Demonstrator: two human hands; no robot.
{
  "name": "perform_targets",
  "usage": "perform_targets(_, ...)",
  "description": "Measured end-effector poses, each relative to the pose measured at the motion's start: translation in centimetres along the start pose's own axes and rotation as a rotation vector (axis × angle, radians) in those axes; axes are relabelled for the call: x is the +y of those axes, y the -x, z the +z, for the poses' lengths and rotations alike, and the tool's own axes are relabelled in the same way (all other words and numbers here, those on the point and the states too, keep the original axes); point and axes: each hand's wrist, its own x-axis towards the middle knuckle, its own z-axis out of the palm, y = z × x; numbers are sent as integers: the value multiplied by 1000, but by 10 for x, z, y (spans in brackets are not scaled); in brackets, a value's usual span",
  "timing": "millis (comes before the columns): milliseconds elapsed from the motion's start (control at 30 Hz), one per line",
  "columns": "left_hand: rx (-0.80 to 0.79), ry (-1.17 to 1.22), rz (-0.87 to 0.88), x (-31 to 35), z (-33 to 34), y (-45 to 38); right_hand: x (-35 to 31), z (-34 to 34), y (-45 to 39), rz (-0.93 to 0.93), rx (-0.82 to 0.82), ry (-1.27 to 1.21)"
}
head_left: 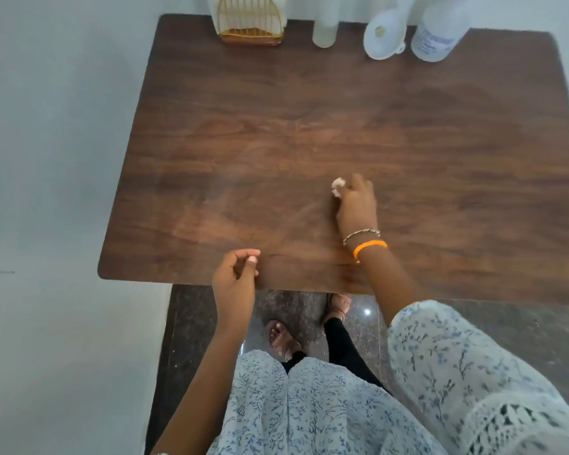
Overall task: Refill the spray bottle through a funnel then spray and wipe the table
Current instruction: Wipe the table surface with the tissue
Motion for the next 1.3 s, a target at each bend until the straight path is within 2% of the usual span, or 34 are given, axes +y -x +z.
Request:
perform_targets(67,-32,-7,9,3,7,2,-26,8,27,-180,-34,-43)
perform_targets(133,-60,-8,31,6,14,3,-42,14,61,-451,-78,-92)
perform_targets(200,-73,-17,53,11,20,3,-35,10,78,-562,-196,-138)
perform_targets(267,-83,-14,55,17,30,4,-15,-7,75,-370,-247,-257)
perform_targets(333,-110,-23,60,24,44,6,12,-30,66,-76,-51,-438)
perform_targets(400,-149,-40,69,30,63,9,43,-52,58,92,155,-466)
perform_targets(467,-196,-57,71,36,85,15,75,-66,53,160,216,-425)
perform_targets(567,-257,-87,77,46,123,25,119,-75,51,190,172,-300)
perform_targets(633,-287,-97,69,51,150,32,142,-76,53,112,111,-188)
perform_targets(700,-307,-105,61,54,177,40,162,-79,55,-46,48,-120)
perform_targets(767,-327,-122,55,58,205,46,191,-86,48,-141,41,-67)
perform_targets(833,-334,-137,49,60,233,50,230,-100,29,-48,78,-51)
perform_targets(1000,-369,-148,29,66,297,60,337,-147,-10,385,198,-1)
perform_targets(1067,-373,-139,27,71,316,63,358,-154,-23,611,258,-50)
perform_targets(1100,-371,-138,24,73,323,65,358,-151,-28,662,273,-55)
perform_targets(1167,-360,-140,22,76,336,65,340,-136,-35,572,253,-68)
perform_targets(1300,-282,-125,57,85,351,60,277,-102,-28,5,73,-130)
